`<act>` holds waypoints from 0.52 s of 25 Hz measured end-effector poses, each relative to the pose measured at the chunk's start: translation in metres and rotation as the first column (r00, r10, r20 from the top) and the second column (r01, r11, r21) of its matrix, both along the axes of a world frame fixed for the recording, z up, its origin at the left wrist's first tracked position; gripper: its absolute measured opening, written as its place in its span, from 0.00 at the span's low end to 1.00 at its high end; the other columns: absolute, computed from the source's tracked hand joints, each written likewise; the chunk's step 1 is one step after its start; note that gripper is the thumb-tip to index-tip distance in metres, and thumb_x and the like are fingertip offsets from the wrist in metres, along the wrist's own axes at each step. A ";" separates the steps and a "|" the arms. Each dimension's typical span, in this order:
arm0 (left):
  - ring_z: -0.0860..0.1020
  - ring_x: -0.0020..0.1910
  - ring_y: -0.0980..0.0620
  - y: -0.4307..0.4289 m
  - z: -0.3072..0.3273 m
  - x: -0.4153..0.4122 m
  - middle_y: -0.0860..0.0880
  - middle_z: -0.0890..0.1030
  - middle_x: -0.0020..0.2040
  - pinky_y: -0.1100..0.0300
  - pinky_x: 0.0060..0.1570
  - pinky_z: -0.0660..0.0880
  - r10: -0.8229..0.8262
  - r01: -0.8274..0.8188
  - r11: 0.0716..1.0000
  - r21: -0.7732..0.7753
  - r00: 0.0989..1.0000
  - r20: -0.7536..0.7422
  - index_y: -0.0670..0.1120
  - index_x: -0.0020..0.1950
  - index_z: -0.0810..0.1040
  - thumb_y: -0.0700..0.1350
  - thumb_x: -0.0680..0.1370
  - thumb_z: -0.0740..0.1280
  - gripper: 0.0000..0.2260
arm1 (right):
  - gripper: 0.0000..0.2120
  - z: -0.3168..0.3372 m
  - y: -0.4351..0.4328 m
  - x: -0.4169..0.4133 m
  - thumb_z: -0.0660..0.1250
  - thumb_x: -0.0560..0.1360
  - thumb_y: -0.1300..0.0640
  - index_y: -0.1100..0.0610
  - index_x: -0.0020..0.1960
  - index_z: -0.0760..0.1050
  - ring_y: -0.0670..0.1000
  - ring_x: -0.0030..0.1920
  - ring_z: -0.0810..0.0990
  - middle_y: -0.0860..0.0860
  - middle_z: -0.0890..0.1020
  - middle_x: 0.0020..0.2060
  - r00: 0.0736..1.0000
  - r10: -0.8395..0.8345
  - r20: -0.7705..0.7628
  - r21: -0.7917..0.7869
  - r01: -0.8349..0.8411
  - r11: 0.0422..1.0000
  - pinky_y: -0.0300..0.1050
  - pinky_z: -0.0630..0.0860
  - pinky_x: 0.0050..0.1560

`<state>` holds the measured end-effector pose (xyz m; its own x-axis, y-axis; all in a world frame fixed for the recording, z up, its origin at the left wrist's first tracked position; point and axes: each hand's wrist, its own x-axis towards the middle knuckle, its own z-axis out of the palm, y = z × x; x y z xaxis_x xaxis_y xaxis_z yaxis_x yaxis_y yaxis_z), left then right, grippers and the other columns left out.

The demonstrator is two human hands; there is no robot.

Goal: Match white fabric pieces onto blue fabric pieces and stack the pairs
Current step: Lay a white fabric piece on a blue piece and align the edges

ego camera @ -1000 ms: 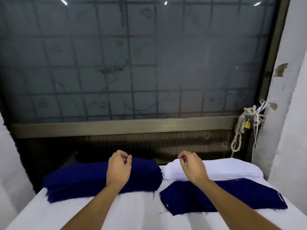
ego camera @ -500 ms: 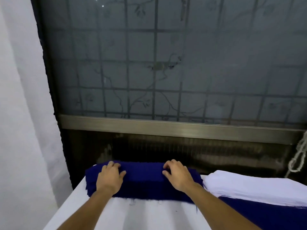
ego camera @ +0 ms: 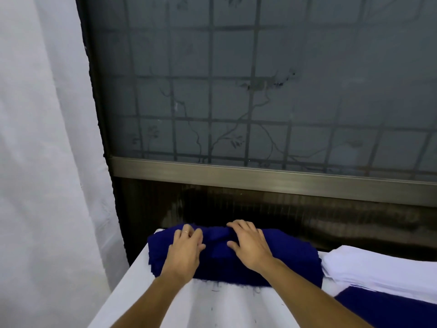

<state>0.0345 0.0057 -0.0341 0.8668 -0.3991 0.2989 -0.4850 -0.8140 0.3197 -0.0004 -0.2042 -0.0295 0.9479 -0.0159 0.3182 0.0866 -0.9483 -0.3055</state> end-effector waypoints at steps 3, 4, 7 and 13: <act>0.59 0.73 0.50 0.010 0.001 -0.003 0.56 0.57 0.77 0.55 0.65 0.71 -0.035 0.034 0.999 0.015 0.998 0.053 0.54 0.61 0.69 0.51 0.85 0.58 0.06 | 0.17 0.003 0.019 0.007 0.65 0.80 0.47 0.41 0.68 0.71 0.46 0.68 0.67 0.40 0.73 0.63 0.994 0.035 0.104 -0.047 -0.030 0.998 0.46 0.60 0.71; 0.57 0.75 0.50 0.013 0.001 -0.003 0.57 0.56 0.79 0.52 0.69 0.68 -0.047 0.046 0.999 0.017 0.997 0.062 0.55 0.57 0.69 0.51 0.85 0.59 0.03 | 0.13 0.004 0.023 0.008 0.66 0.80 0.47 0.41 0.63 0.73 0.46 0.66 0.68 0.40 0.73 0.60 0.990 0.025 0.142 -0.057 -0.017 0.998 0.45 0.61 0.69; 0.53 0.78 0.53 0.017 0.002 -0.005 0.61 0.57 0.79 0.50 0.77 0.55 -0.125 0.128 0.991 -0.028 0.988 0.085 0.59 0.49 0.66 0.51 0.81 0.66 0.08 | 0.08 0.007 0.028 0.006 0.68 0.78 0.46 0.41 0.56 0.77 0.45 0.67 0.64 0.39 0.69 0.62 0.981 0.032 0.191 -0.058 -0.021 0.998 0.45 0.60 0.70; 0.66 0.66 0.58 -0.003 0.028 -0.005 0.61 0.75 0.62 0.53 0.75 0.55 -0.207 0.206 0.978 0.019 0.974 0.097 0.62 0.65 0.71 0.56 0.79 0.68 0.16 | 0.12 0.017 0.021 -0.010 0.65 0.79 0.45 0.46 0.60 0.79 0.47 0.64 0.67 0.42 0.76 0.57 0.975 0.155 0.162 -0.261 -0.109 0.959 0.48 0.62 0.70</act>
<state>0.0297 0.0027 -0.0060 0.7324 -0.5692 0.3736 -0.6712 -0.6959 0.2553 -0.0100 -0.1833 -0.0127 0.8635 0.2065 0.4601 0.2473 -0.9685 -0.0294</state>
